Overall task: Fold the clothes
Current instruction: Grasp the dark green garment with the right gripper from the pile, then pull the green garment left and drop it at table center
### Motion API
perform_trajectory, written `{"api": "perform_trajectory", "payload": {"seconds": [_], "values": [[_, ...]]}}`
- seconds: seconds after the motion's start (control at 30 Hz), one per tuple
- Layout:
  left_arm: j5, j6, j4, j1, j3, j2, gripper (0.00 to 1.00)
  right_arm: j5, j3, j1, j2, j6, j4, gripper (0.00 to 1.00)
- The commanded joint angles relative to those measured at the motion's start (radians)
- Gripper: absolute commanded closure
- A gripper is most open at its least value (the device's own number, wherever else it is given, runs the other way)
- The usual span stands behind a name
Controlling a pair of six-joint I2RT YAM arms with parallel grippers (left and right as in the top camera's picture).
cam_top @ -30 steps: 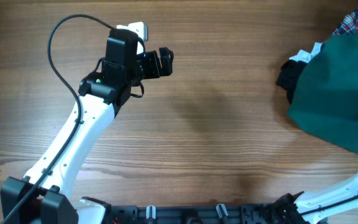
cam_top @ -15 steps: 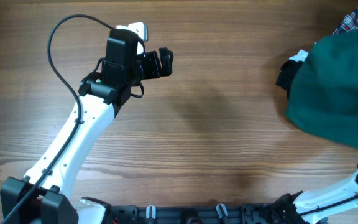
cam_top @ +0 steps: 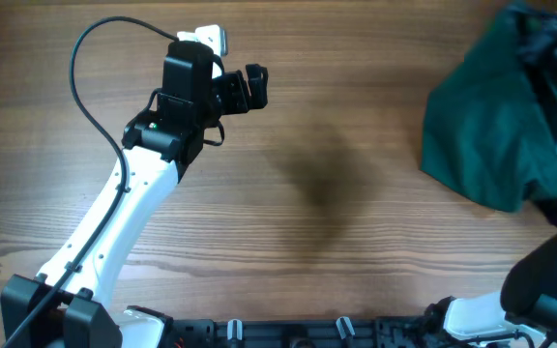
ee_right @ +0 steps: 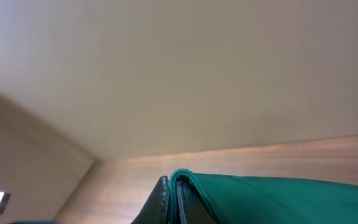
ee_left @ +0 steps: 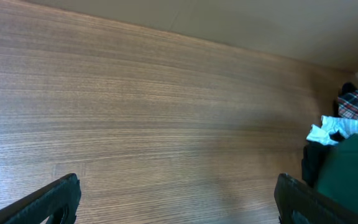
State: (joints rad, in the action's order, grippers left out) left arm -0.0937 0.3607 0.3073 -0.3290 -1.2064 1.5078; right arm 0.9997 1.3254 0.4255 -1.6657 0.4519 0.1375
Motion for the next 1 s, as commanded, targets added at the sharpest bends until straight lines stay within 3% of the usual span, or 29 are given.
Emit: {"api": "perform_trajectory", "payload": {"seconds": [0.0, 0.27, 0.37, 0.63, 0.97], "values": [[0.017, -0.015, -0.004, 0.022, -0.020, 0.013, 0.00, -0.171, 0.034, -0.157, 0.030, -0.071, -0.067, 0.96], [0.018, -0.016, 0.017, 0.069, -0.020, 0.013, 0.00, -0.695, 0.196, -0.474, 0.030, -0.298, -0.420, 0.96], [0.017, -0.012, 0.018, 0.101, -0.020, 0.013, 0.00, -0.799, 0.290, -0.558, 0.029, -0.322, -0.506, 0.96], [0.016, -0.008, 0.031, 0.172, -0.020, 0.005, 0.00, -0.801, 0.345, -0.687, 0.016, -0.307, -0.503, 0.96], [0.017, -0.009, 0.116, 0.254, -0.020, -0.097, 0.00, -0.820, 0.345, -0.851, -0.144, -0.239, -0.395, 0.96]]}}
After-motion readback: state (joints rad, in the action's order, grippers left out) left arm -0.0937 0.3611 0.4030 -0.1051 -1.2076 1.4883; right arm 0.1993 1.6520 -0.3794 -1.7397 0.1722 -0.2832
